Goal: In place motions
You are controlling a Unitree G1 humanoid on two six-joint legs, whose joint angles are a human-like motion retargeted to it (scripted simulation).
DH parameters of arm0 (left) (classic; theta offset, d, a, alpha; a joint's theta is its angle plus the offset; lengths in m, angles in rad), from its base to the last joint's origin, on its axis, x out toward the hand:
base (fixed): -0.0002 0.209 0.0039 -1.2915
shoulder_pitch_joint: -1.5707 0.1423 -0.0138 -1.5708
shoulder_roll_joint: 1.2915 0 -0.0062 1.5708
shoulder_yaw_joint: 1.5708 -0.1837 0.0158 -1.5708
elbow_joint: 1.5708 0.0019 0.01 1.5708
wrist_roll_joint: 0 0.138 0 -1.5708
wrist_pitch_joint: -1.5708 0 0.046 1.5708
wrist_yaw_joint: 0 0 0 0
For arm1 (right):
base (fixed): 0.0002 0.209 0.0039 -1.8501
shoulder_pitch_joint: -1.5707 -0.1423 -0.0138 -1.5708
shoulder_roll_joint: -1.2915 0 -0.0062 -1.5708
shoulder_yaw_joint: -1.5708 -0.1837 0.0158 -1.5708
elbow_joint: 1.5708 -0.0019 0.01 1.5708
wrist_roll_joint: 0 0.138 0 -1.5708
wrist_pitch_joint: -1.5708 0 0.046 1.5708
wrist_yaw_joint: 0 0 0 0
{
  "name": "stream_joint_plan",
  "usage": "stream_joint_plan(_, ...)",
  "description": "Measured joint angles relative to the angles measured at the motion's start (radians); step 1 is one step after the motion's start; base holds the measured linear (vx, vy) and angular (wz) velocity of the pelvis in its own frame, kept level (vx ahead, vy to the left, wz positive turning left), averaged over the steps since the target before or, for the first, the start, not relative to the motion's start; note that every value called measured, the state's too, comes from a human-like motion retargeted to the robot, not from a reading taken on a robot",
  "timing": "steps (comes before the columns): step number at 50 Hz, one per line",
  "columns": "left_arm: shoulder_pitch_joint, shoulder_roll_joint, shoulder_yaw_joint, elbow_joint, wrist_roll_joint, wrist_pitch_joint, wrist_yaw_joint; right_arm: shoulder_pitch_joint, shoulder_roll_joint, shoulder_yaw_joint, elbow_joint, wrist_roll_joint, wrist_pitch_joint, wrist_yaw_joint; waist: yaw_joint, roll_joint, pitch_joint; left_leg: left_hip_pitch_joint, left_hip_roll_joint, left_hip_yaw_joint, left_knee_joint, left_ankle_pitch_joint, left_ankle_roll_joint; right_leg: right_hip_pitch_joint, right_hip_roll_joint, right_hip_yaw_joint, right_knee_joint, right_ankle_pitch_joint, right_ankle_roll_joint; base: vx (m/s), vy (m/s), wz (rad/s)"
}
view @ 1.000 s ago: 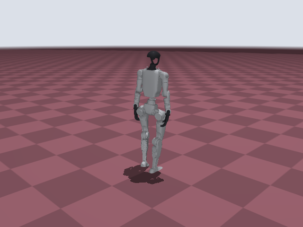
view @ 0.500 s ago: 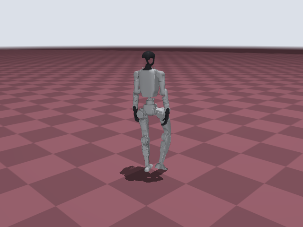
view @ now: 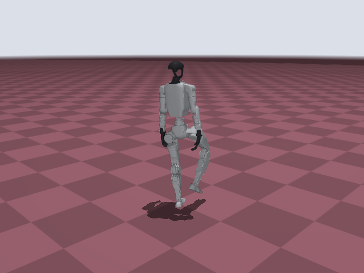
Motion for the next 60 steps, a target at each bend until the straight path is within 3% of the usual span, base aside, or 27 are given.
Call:
stream_joint_plan(5, 0.015, -0.012, 0.001, 0.021, 0.005, 0.001, 0.0, 0.007, 0.006, 0.001, -0.011, 0.007, -0.004, -0.006, 0.047, -0.021, -0.012, 0.036, -0.014, 0.049, -0.021, -0.005, -0.011, 0.229, 0.086, 0.1, -0.376, 0.042, 0.063, 0.08, 0.04, -0.41)
stream_joint_plan(9, 0.041, -0.023, -0.014, 0.024, 0.02, -0.002, -0.005, 0.014, 0.002, 0.016, -0.023, -0.007, -0.004, -0.04, 0.056, -0.031, -0.034, 0.045, -0.034, 0.066, -0.022, -0.012, -0.018, 0.442, 0.113, 0.149, -0.747, 0.097, 0.078, 0.09, 0.07, -0.14)
stream_joint_plan(10, 0.046, -0.024, -0.021, 0.026, 0.025, -0.002, -0.005, 0.015, 0.001, 0.018, -0.025, -0.012, -0.002, -0.05, 0.053, -0.038, -0.038, 0.047, -0.046, 0.065, -0.019, -0.014, -0.018, 0.499, 0.106, 0.144, -0.847, 0.117, 0.076, 0.09, 0.07, 0.23)
stream_joint_plan(13, 0.047, -0.014, -0.02, 0.04, 0.049, 0.004, -0.017, 0.004, 0.008, 0.026, -0.023, -0.047, 0.007, -0.069, 0.057, -0.067, -0.038, 0.069, -0.078, 0.076, -0.016, -0.026, -0.022, 0.648, 0.093, 0.091, -1.069, -0.062, 0.005, 0.11, 0.08, -0.07)
stream_joint_plan(15, 0.057, -0.012, -0.015, 0.051, 0.062, 0.008, -0.021, 0.006, 0.009, 0.037, -0.016, -0.069, 0.011, -0.074, 0.086, -0.089, -0.064, 0.082, -0.101, 0.109, -0.029, -0.029, -0.027, 0.682, 0.077, 0.04, -1.177, -0.037, -0.033, 0.13, 0.1, -0.82)
stream_joint_plan(16, 0.051, -0.013, -0.011, 0.06, 0.062, 0.011, -0.021, -0.005, 0.011, 0.035, -0.012, -0.082, 0.019, -0.07, 0.118, -0.094, -0.072, 0.08, -0.101, 0.138, -0.037, -0.029, -0.03, 0.676, 0.078, 0.117, -1.196, -0.021, -0.014, -0.04, 0.11, -1.07)
stream_joint_plan(18, 0.031, -0.023, -0.003, 0.069, 0.05, 0.014, -0.012, -0.029, 0.017, 0.024, -0.016, -0.106, 0.031, -0.062, 0.138, -0.088, -0.069, 0.068, -0.094, 0.152, -0.045, -0.025, -0.036, 0.657, 0.073, 0.125, -1.219, 0.008, 0.004, -0.22, 0.09, -0.5)
stream_joint_plan(25, 0.041, -0.029, 0.0, 0.027, 0.018, 0.009, -0.046, -0.046, 0.027, 0.067, -0.097, -0.127, 0.009, -0.037, 0.061, -0.056, -0.043, 0.061, -0.062, 0.141, -0.05, -0.02, -0.049, 0.651, 0.108, 0.118, -1.254, 0.029, -0.018, -0.08, 0.04, 0.08)
stream_joint_plan(32, 0.062, 0.001, -0.007, -0.003, 0.045, 0.021, -0.014, -0.027, 0.027, 0.064, -0.074, -0.081, -0.003, -0.02, 0.077, -0.083, -0.04, 0.006, -0.046, 0.157, 0.118, -0.046, -0.059, 0.658, 0.101, 0.146, -1.244, 0.018, -0.037, 0.03, 0.04, -0.01)
stream_joint_plan(37, 0.048, 0.013, 0.01, -0.014, 0.015, 0.026, -0.014, -0.045, 0.012, 0.062, -0.039, -0.074, 0.009, -0.039, 0.143, -0.148, -0.004, -0.252, 0.047, 0.272, 0.68, 0.185, -0.002, 0.662, 0.041, 0.2, -1.232, 0.008, -0.023, -0.09, 0.08, -0.17)
stream_joint_plan(42, 0.051, 0.003, 0.034, -0.02, 0.001, 0.023, -0.027, -0.055, -0.009, 0.044, -0.005, -0.09, 0.031, -0.047, 0.164, -0.17, 0.011, -0.667, 0.252, 0.298, 1.38, 0.05, 0.111, 0.649, 0.034, 0.122, -1.247, 0.039, -0.056, -0.03, 0.08, 0.29)
stream_joint_plan(47, 0.088, -0.014, 0.046, -0.003, -0.008, 0.016, -0.044, -0.059, -0.021, 0.048, 0.018, -0.094, 0.038, -0.061, 0.256, -0.22, 0.003, -1.046, 0.39, 0.289, 1.749, -0.044, 0.124, 0.604, 0.059, 0.234, -1.191, 0.02, -0.118, 0.0, 0.05, -0.71)
stream_joint_plan(53, 0.098, -0.013, 0.032, 0.056, 0.018, 0.025, -0.046, -0.053, -0.017, 0.039, 0.023, -0.097, 0.039, -0.057, 0.307, -0.27, 0.02, -1.265, 0.399, 0.273, 1.798, -0.08, 0.166, 0.567, 0.061, 0.289, -1.09, -0.019, -0.156, 0.02, 0.04, -0.21)
stream_joint_plan(60, 0.104, -0.015, 0.052, 0.037, 0.003, 0.024, -0.044, -0.061, -0.002, 0.054, 0.018, -0.1, 0.039, -0.043, 0.317, -0.272, 0.013, -1.175, 0.39, 0.275, 1.718, -0.082, 0.165, 0.578, 0.06, 0.314, -1.117, -0.002, -0.156, 0.01, 0.01, -0.02)
